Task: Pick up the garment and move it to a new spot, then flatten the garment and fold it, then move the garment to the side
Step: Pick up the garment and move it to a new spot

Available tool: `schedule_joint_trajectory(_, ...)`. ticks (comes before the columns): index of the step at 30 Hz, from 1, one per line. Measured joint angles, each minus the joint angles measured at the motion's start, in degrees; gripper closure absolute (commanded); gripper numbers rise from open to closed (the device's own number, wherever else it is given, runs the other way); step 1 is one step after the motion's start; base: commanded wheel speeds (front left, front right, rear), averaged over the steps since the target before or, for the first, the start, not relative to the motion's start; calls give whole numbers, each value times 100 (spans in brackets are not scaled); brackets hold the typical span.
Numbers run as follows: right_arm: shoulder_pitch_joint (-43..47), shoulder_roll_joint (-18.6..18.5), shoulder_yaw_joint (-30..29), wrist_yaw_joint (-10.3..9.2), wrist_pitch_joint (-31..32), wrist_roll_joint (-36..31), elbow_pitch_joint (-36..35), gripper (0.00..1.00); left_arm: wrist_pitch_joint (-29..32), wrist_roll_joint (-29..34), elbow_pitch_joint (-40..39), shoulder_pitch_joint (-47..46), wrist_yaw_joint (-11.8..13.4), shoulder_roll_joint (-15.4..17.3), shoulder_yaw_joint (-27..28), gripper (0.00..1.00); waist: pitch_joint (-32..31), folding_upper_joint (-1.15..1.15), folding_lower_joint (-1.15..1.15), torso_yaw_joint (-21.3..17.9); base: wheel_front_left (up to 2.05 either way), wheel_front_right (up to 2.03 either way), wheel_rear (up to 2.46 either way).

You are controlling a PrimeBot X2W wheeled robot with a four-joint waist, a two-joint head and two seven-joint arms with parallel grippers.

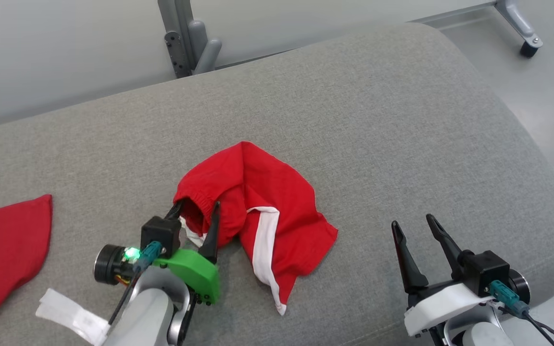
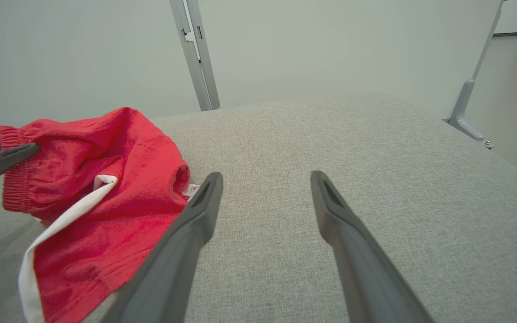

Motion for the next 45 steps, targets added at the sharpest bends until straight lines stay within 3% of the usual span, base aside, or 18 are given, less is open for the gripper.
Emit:
schedule_joint_trajectory(15, 184, -1, -258, 0, 0, -307, -110, 0, -272, 179, -1317, 1599, 868, 350, 202, 0, -308, 0, 0, 814, 0, 0, 0)
schedule_joint_trajectory(21, 307, -22, -313, 0, 0, -419, -156, 0, -298, 166, -1711, 2120, 975, 345, 553, 0, -503, 0, 0, 1138, 0, 0, 0)
schedule_joint_trajectory(24, 346, -43, -357, 0, 0, -477, -176, 0, -303, 203, -1945, 2313, 853, 341, 753, 0, -587, 0, 0, 1272, 0, 0, 0)
schedule_joint_trajectory(29, 356, -86, -457, 0, 0, -530, -158, 0, -304, 142, -2128, 2558, 431, 302, 1265, 0, -677, 0, 0, 1416, 0, 0, 0)
schedule_joint_trajectory(37, 451, -89, -598, 0, 0, -594, -107, 0, -304, 338, -2120, 2818, -94, 248, 1834, 0, -717, 0, 0, 1384, 0, 0, 0)
schedule_joint_trajectory(45, 471, -96, -661, 0, 0, -605, -34, 0, -304, 642, -2101, 2893, -334, 96, 2169, 0, -723, 0, 0, 1297, 0, 0, 0)
